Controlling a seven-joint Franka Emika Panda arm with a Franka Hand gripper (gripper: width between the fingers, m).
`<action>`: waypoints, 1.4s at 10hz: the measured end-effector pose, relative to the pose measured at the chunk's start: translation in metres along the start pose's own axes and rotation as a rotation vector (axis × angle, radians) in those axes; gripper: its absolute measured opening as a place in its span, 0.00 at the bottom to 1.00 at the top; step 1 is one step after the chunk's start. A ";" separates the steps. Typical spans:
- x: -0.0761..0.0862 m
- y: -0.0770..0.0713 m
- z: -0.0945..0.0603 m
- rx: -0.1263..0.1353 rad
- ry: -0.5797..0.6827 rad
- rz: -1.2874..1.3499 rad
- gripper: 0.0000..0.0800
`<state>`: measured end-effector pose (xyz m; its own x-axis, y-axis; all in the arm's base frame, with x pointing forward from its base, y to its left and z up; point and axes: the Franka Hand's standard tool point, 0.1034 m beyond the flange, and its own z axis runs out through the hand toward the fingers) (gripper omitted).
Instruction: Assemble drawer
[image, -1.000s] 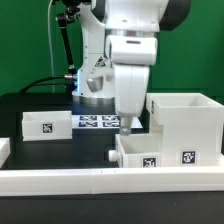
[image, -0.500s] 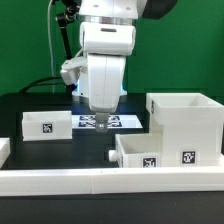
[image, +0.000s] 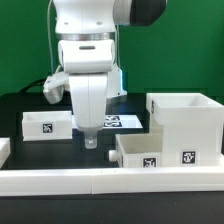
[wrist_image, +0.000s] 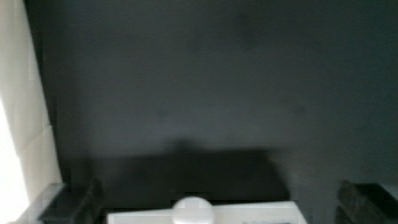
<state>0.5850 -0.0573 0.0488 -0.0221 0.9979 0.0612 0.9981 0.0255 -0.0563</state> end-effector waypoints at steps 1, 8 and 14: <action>-0.004 0.003 0.004 0.009 0.040 -0.006 0.81; 0.014 0.001 0.026 0.016 0.158 0.055 0.81; 0.032 -0.001 0.031 0.003 0.168 0.040 0.81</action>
Offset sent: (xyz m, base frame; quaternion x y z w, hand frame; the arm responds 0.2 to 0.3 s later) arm 0.0010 0.0390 -0.0125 -0.0168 0.2227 0.0231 0.9745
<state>0.5819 -0.0234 0.0203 0.0281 0.9740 0.2248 0.9978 -0.0137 -0.0654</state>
